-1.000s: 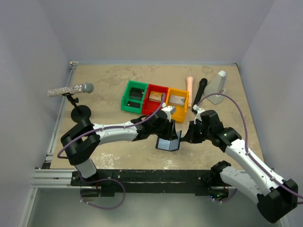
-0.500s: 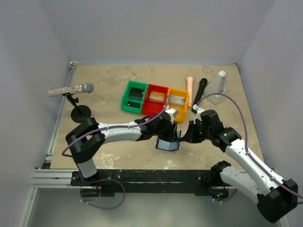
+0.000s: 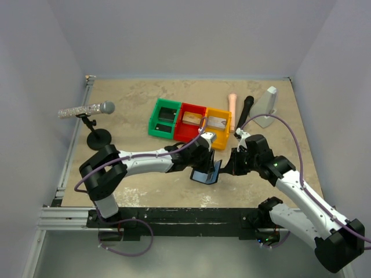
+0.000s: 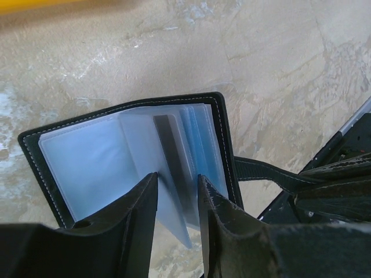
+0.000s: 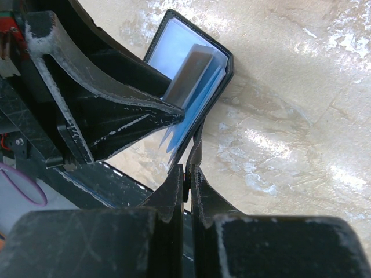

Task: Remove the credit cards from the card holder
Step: Remove the credit card from the card holder.

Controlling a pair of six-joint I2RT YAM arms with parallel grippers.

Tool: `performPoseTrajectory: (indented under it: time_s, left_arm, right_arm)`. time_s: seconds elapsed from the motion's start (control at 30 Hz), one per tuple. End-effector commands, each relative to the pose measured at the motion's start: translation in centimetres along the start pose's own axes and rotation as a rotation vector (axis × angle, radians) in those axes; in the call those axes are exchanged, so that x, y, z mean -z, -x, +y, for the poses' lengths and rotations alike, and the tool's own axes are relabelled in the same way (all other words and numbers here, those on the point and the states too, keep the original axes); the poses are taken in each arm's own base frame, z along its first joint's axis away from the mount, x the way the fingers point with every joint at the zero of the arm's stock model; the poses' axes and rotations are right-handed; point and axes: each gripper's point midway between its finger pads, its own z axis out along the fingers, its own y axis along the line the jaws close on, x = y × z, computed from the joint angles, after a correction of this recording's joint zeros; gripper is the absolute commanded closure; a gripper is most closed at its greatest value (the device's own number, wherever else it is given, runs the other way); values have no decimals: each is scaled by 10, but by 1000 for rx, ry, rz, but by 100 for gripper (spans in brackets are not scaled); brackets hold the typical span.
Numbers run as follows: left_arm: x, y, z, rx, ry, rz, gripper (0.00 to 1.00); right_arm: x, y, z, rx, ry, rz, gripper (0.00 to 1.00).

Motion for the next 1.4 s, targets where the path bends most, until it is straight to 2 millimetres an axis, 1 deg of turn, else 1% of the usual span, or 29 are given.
performPoseTrajectory:
  time_s: [0.0, 0.23, 0.37, 0.57, 0.8, 1.0, 1.13, 1.3, 1.37]
  left_arm:
    - [15, 19, 1, -21, 34, -72, 62]
    - [18, 20, 2, -22, 39, -78, 62]
    - [21, 21, 6, -27, 67, -85, 60]
    - [33, 30, 18, -51, 139, -132, 58]
    - [36, 34, 20, -66, 151, -151, 57]
    - [31, 30, 23, -65, 166, -131, 56]
    - [25, 20, 37, -30, 217, -90, 55]
    - [16, 11, 45, 37, 164, -60, 55]
    - [13, 9, 44, 43, 143, -48, 54]
  right_arm:
    - [6, 16, 15, 32, 54, -52, 100]
    - [6, 15, 14, 37, 51, -50, 100]
    - [5, 15, 13, 38, 48, -49, 100]
    - [5, 14, 13, 39, 50, -46, 100]
    - [4, 14, 13, 39, 51, -45, 100]
    - [4, 13, 12, 41, 48, -43, 100]
    - [2, 12, 10, 35, 43, -38, 100]
    - [-2, 8, 8, 33, 41, -27, 100]
    - [-2, 9, 8, 33, 41, -31, 100]
